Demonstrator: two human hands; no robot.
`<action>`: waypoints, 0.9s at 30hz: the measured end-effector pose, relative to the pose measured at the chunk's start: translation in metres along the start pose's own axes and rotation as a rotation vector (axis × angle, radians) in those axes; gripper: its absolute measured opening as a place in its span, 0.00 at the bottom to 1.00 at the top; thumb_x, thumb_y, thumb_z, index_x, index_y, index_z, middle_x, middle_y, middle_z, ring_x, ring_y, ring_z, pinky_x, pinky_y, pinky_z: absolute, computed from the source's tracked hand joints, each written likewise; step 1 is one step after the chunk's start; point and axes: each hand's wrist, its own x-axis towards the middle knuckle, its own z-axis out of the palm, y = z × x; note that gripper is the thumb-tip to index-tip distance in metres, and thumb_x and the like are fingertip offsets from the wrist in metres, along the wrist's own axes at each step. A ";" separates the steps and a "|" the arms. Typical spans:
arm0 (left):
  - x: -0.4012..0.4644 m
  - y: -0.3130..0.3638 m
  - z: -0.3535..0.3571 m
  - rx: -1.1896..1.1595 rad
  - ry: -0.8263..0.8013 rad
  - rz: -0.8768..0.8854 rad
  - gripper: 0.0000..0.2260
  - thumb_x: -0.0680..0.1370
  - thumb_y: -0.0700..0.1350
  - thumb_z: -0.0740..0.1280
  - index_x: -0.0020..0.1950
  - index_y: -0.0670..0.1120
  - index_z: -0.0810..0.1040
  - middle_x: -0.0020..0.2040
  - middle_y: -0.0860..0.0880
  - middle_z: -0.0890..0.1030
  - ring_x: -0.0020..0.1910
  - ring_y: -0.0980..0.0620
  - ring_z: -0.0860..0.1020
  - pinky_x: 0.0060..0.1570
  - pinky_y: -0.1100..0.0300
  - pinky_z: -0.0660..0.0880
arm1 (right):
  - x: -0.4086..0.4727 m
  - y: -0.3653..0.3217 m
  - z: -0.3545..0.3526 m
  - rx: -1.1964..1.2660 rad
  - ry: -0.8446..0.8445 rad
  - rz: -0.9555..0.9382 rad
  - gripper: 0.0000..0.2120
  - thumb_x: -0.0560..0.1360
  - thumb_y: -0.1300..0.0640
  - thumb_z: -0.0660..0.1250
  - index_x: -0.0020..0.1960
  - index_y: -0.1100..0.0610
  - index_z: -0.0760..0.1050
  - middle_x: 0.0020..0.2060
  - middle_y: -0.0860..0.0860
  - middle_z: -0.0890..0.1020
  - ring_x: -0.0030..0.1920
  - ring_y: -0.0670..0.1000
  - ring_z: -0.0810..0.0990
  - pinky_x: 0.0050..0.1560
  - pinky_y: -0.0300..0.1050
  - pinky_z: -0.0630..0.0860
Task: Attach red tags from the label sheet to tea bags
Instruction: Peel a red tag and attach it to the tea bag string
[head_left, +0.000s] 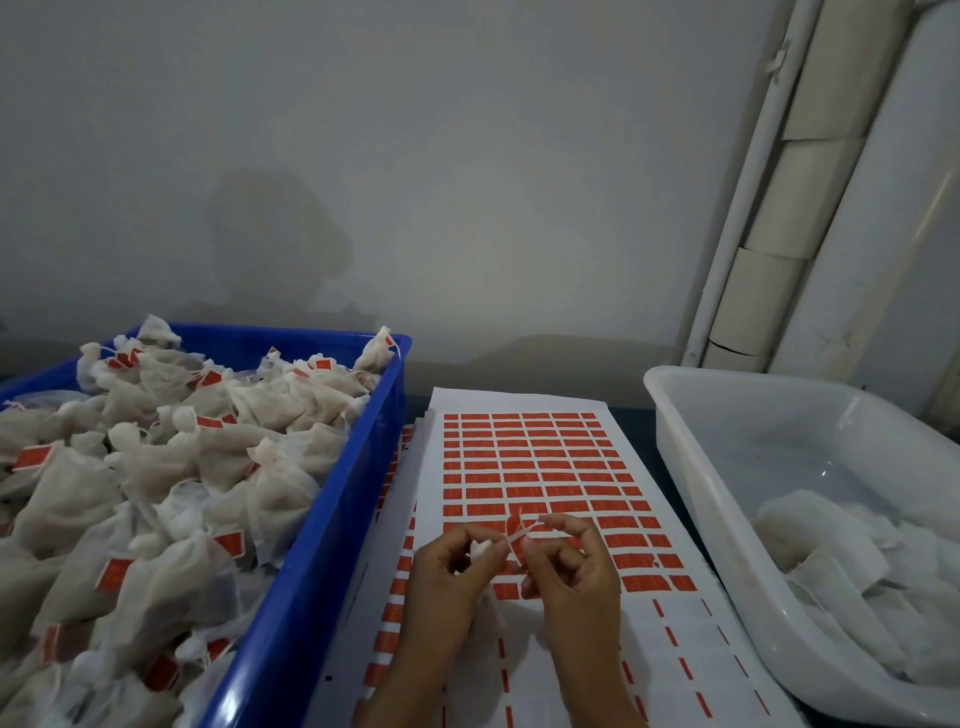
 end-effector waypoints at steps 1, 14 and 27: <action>0.000 0.000 0.000 0.007 -0.001 0.002 0.05 0.75 0.42 0.67 0.41 0.50 0.79 0.41 0.56 0.83 0.43 0.56 0.80 0.37 0.75 0.73 | 0.000 0.000 0.000 -0.009 0.002 0.002 0.12 0.70 0.59 0.70 0.52 0.53 0.73 0.38 0.47 0.82 0.36 0.41 0.82 0.30 0.29 0.76; -0.001 0.002 0.001 -0.077 -0.034 -0.046 0.07 0.75 0.39 0.65 0.40 0.49 0.79 0.38 0.58 0.82 0.40 0.63 0.81 0.37 0.74 0.75 | -0.001 -0.004 0.000 -0.035 0.015 -0.003 0.11 0.70 0.60 0.70 0.49 0.51 0.73 0.37 0.44 0.82 0.36 0.39 0.82 0.30 0.27 0.74; -0.003 -0.001 0.001 -0.006 0.017 0.020 0.01 0.72 0.44 0.69 0.42 0.49 0.80 0.40 0.56 0.83 0.41 0.59 0.80 0.41 0.72 0.75 | -0.006 -0.006 0.004 -0.224 0.056 -0.066 0.15 0.69 0.54 0.70 0.54 0.50 0.72 0.48 0.50 0.83 0.43 0.47 0.82 0.49 0.43 0.80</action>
